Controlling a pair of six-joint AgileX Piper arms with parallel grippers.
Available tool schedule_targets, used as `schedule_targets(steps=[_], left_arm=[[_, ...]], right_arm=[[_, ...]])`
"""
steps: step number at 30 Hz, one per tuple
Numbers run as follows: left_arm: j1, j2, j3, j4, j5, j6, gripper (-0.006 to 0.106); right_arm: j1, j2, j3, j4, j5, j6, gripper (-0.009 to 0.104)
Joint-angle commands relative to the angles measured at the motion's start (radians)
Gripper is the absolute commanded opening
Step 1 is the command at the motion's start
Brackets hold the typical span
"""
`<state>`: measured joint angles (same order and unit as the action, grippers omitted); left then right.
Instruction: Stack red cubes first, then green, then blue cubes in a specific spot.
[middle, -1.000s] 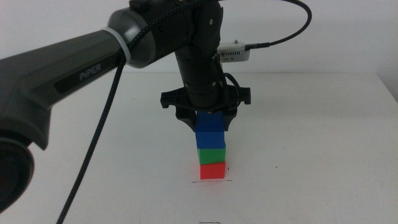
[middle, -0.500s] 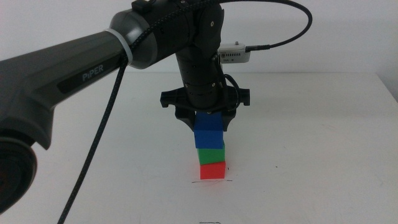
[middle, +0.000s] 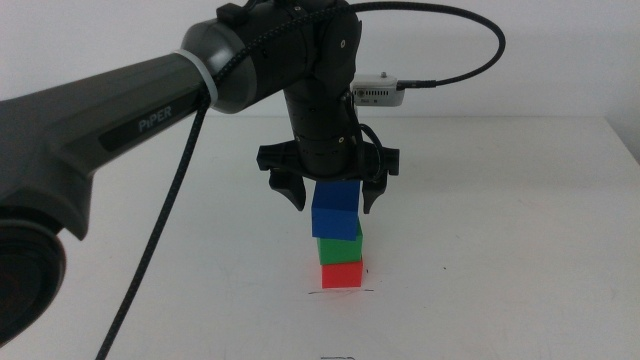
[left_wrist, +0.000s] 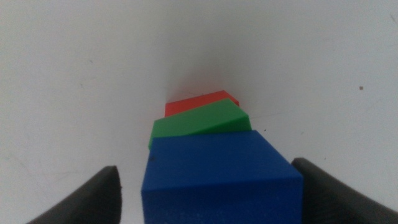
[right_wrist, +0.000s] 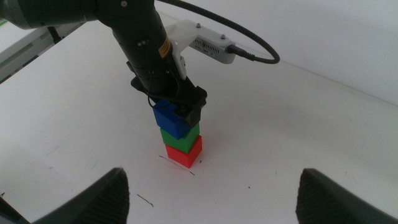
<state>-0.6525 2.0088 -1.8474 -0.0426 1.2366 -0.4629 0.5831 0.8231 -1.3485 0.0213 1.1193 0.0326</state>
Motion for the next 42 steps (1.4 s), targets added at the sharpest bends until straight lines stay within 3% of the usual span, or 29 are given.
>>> schedule_targets(steps=[1,13,24,28,34,42], left_arm=[[-0.004,-0.074,-0.026,0.004,-0.002,0.007,0.094],[-0.004,-0.240,-0.026,0.020,0.016,0.054,0.094],[-0.004,-0.467,-0.020,0.214,0.078,0.073,0.094],[0.016,-0.530,-0.020,0.238,0.078,0.087,0.094],[0.124,-0.638,0.028,0.241,0.065,0.189,0.094],[0.335,-0.899,0.310,0.247,-0.121,0.233,0.094]], right_arm=[[-0.005,-0.002,-0.019,-0.011,-0.066,-0.013,0.087],[-0.005,-0.002,-0.019,-0.011,-0.066,-0.013,0.087],[-0.005,-0.002,-0.019,-0.011,-0.066,-0.013,0.087],[-0.005,-0.002,-0.019,-0.011,-0.066,-0.013,0.087],[-0.005,-0.003,-0.019,-0.012,-0.066,-0.013,0.087],[-0.005,-0.002,-0.019,-0.011,-0.066,-0.013,0.087]])
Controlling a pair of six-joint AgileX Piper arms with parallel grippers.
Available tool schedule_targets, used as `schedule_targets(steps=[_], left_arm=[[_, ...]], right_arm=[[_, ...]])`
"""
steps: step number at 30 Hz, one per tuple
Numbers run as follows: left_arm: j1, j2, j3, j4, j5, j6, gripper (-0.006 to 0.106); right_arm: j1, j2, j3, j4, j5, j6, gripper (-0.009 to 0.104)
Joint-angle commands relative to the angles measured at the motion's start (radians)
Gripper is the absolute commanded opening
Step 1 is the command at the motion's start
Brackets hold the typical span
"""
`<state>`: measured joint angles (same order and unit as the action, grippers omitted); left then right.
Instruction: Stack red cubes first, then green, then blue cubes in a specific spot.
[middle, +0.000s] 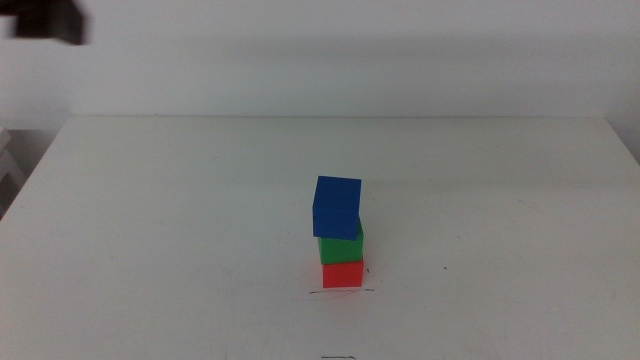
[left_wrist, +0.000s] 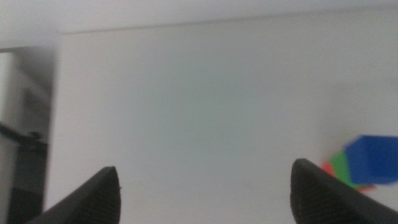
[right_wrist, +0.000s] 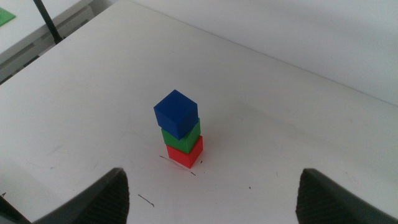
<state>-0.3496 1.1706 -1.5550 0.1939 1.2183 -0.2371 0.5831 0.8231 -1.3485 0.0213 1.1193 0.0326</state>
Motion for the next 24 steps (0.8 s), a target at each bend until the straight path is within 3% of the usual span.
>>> schedule_targets(steps=[1,11,17,24], left_arm=[[0.051,-0.083,0.046,0.010,-0.115,0.007,0.094],[0.201,-0.271,0.232,0.067,-0.264,0.007,0.094],[0.223,-0.344,0.293,0.115,-0.322,-0.006,0.094],[0.222,-0.367,0.294,0.081,-0.323,-0.005,0.094]], right_arm=[[-0.005,-0.002,-0.019,-0.011,-0.066,-0.013,0.087],[-0.005,-0.002,-0.019,-0.011,-0.066,-0.013,0.087],[-0.005,-0.002,-0.019,-0.011,-0.066,-0.013,0.087],[-0.005,-0.002,-0.019,-0.011,-0.066,-0.013,0.087]])
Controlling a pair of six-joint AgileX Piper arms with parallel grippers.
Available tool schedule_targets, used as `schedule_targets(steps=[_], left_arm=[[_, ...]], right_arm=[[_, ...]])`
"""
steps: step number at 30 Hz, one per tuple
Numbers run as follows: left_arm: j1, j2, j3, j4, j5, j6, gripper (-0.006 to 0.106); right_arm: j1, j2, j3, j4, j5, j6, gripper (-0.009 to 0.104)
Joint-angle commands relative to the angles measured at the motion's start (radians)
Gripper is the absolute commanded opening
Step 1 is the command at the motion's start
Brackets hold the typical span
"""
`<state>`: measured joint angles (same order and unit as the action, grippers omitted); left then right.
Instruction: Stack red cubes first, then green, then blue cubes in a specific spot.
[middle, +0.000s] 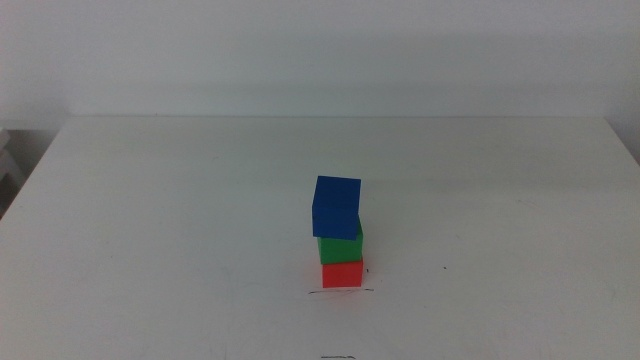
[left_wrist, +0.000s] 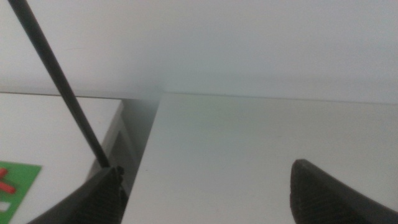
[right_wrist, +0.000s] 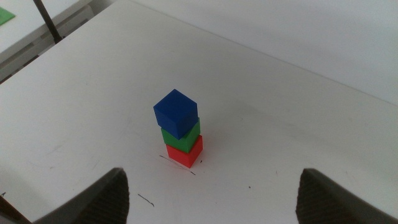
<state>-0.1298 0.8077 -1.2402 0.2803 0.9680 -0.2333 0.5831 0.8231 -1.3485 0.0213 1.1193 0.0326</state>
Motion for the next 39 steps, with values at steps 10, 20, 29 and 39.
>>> schedule_targets(steps=[10,20,29,39], left_arm=[[0.002,0.002,-0.013,-0.097,-0.224,0.118,0.094],[0.002,0.001,-0.011,-0.095,-0.286,0.132,0.094],[0.002,0.009,-0.011,-0.107,-0.305,0.132,0.091],[0.044,0.060,-0.011,-0.182,-0.388,0.223,0.083]], right_arm=[[-0.005,-0.002,-0.019,-0.011,-0.066,-0.013,0.087],[-0.005,-0.002,-0.019,-0.011,-0.066,-0.013,0.087],[-0.005,-0.002,-0.019,-0.011,-0.066,-0.013,0.087],[-0.005,-0.002,-0.019,-0.011,-0.066,-0.013,0.087]])
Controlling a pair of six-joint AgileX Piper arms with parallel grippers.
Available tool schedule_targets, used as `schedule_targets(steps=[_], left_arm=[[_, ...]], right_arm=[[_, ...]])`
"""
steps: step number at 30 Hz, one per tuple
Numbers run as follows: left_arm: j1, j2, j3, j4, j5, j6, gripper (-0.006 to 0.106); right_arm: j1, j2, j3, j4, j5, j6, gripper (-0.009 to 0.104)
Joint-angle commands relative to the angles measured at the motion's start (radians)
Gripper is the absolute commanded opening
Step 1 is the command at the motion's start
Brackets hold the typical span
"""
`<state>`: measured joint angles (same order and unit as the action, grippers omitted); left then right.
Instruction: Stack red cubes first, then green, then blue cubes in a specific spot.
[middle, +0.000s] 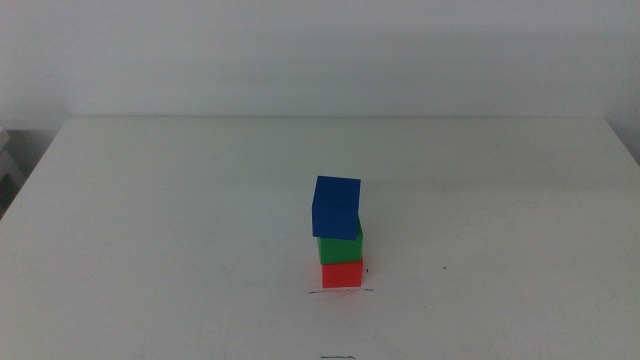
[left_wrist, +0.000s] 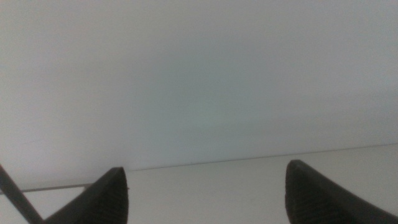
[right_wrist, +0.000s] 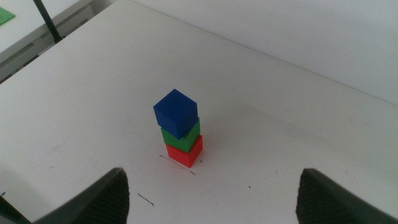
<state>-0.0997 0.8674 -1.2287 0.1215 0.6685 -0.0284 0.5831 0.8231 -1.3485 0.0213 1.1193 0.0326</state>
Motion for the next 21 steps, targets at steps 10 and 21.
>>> schedule_targets(steps=[10,21], left_arm=[[0.122,0.000,-0.022,-0.170,-0.079,0.175,0.083],[0.122,-0.033,-0.022,-0.166,-0.080,0.175,0.083]], right_arm=[[-0.005,-0.002,-0.019,-0.011,-0.066,-0.013,0.087],[-0.007,-0.014,0.022,-0.056,-0.075,-0.013,0.087]])
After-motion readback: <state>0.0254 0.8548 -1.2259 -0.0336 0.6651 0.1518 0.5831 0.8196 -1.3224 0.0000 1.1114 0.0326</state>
